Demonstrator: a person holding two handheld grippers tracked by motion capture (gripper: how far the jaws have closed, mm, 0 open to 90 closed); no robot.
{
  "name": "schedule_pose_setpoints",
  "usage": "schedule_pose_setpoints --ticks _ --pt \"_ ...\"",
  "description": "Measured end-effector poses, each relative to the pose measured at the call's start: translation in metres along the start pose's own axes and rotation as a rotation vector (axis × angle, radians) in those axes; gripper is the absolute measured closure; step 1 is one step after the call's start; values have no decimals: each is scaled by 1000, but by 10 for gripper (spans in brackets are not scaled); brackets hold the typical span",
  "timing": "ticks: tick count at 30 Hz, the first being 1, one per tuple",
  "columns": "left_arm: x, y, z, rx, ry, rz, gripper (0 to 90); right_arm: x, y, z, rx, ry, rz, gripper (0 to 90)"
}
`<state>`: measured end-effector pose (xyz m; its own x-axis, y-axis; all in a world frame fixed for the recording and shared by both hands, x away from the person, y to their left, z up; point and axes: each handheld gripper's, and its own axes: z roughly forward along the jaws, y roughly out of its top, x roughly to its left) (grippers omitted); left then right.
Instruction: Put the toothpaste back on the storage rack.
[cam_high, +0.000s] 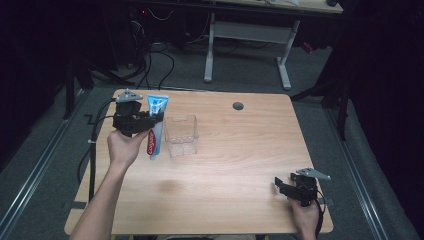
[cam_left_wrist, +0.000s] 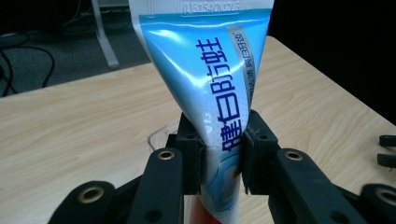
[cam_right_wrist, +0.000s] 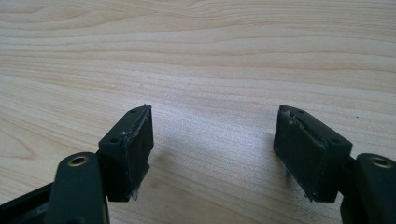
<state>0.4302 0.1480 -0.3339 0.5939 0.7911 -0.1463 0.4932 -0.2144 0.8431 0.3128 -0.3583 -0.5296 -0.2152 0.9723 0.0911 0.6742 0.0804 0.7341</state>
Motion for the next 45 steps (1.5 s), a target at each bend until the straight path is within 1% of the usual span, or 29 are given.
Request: schedule_pose_setpoints --ticks 3,8,13,20,24,28,30,38,40,45 --pt "-6 5 0 -11 15 28 726 0 0 0 0 0 0 286" --pt "-9 12 1 -39 7 31 726 0 0 0 0 1 1 286" --pt "-12 21 4 -46 6 49 727 0 0 0 0 1 1 286" --pt "-15 29 13 -40 2 62 725 0 0 0 -1 2 1 285" --pt "-14 31 19 -48 -4 53 725 0 0 0 0 1 1 285" --pt "-11 33 24 -56 -19 28 725 0 0 0 0 1 0 285" --pt "-10 35 26 -57 -26 22 725 0 0 0 -1 1 -1 285" --pt "-12 43 35 -74 -20 23 725 0 0 0 0 1 1 285" --pt "-13 44 38 -85 -17 21 725 0 0 0 0 1 1 285" --pt "-10 44 47 -88 -10 12 724 0 0 0 -1 1 0 284"
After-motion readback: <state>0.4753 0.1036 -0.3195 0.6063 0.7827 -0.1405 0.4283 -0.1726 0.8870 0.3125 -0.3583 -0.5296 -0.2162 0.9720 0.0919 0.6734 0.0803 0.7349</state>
